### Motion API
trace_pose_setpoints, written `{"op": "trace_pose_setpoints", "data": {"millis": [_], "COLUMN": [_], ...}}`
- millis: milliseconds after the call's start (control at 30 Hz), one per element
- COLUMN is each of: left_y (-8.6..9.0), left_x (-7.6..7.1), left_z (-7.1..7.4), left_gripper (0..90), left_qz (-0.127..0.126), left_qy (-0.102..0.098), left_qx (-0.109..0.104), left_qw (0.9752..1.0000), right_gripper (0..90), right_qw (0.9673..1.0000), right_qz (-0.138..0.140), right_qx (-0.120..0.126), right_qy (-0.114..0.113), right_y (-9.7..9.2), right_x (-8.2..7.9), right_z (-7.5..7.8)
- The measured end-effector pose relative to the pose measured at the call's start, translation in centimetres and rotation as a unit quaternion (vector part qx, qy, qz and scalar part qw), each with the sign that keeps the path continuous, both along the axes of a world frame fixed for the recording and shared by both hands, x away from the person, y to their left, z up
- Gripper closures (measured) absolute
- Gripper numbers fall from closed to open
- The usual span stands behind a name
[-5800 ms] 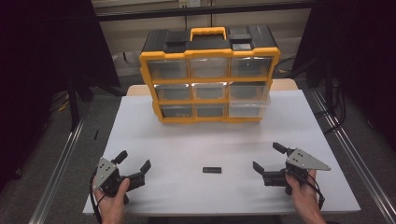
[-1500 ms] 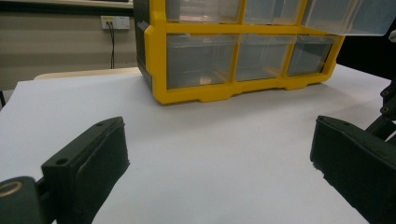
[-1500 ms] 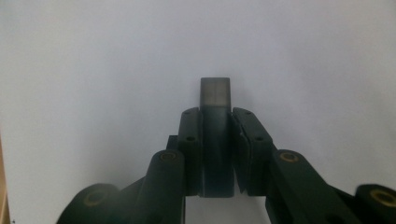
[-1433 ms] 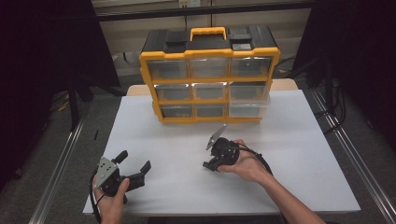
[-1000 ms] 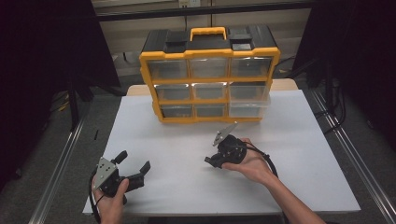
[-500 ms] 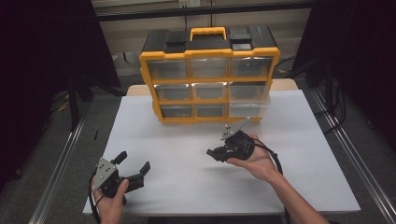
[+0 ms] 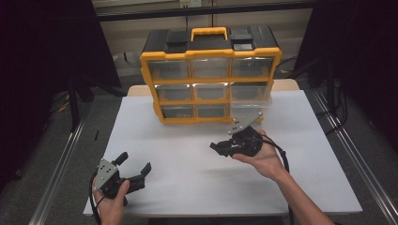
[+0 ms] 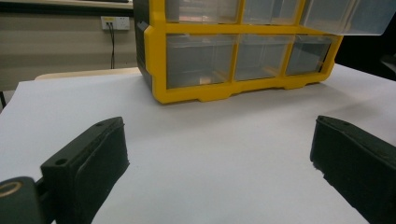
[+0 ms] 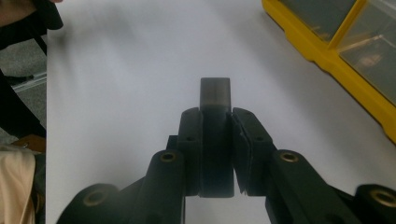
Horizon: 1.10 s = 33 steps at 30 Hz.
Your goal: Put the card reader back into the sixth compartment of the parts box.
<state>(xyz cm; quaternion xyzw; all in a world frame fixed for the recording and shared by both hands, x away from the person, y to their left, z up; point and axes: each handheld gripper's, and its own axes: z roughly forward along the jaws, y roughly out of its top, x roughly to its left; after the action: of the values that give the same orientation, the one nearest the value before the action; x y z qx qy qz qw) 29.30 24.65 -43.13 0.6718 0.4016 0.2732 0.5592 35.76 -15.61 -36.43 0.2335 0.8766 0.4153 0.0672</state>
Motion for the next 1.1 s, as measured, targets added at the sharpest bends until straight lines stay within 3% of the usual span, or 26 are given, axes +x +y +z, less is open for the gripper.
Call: {"op": "trace_pose_setpoints", "data": {"millis": [733,1100], "left_y": [-0.1,-0.1], "left_x": [0.1,0.0], "left_z": [0.0,0.0], "left_gripper": [3.7,3.7], "left_qz": [0.004,0.009], "left_qy": [0.000,-0.004], "left_qx": [0.003,0.003], "left_qw": [1.0000,1.0000], "right_gripper": [74.2,74.2], "right_qw": [0.9986,0.9976], "right_qz": [0.003,0.004], "right_qx": [0.041,0.050], "right_qy": [-0.031,-0.048], "right_y": [-0.6,-0.9], "right_x": [-0.5,-0.5], "right_z": [2.8,4.5]}}
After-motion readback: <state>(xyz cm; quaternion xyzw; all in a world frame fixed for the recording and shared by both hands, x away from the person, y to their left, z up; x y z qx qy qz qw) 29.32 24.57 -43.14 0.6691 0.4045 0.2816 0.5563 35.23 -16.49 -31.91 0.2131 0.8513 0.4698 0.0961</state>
